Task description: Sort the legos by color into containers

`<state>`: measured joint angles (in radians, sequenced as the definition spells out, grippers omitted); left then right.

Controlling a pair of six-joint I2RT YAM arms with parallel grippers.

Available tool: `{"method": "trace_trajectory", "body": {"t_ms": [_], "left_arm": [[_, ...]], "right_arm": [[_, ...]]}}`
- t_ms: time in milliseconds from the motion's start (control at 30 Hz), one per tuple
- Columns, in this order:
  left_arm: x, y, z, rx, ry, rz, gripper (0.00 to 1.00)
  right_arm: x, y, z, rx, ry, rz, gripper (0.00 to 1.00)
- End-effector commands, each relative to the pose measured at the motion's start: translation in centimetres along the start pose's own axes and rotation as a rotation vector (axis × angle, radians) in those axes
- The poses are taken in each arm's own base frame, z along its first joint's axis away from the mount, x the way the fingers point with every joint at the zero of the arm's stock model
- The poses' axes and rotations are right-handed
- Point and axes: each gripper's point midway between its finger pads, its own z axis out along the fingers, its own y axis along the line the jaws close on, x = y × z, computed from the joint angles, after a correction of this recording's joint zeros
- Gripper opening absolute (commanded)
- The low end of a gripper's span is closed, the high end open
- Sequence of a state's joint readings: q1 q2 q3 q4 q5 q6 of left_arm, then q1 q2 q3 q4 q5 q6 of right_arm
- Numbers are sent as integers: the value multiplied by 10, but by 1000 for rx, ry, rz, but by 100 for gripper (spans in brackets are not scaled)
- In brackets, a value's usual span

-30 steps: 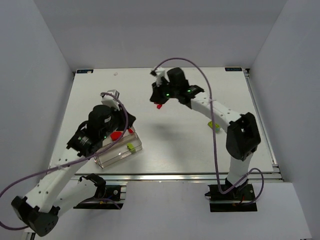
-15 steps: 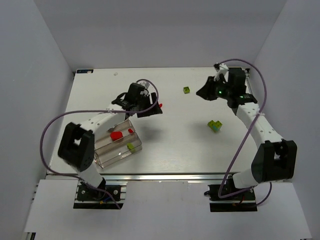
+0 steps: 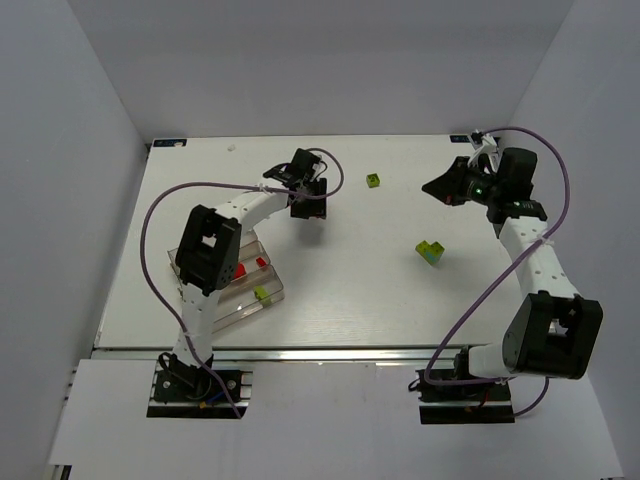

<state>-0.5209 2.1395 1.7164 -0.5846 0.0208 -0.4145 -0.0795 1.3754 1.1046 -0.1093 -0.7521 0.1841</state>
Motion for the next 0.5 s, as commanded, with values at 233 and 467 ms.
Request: {"method": "trace_trajectory", "body": {"t_ms": [233, 467], "left_arm": [[-17, 5, 16, -92, 2, 74, 61], [-22, 10, 29, -124, -4, 100, 60]], "right_arm": [[-16, 19, -16, -78, -58, -61, 3], [-16, 19, -20, -86, -64, -47, 1]]}}
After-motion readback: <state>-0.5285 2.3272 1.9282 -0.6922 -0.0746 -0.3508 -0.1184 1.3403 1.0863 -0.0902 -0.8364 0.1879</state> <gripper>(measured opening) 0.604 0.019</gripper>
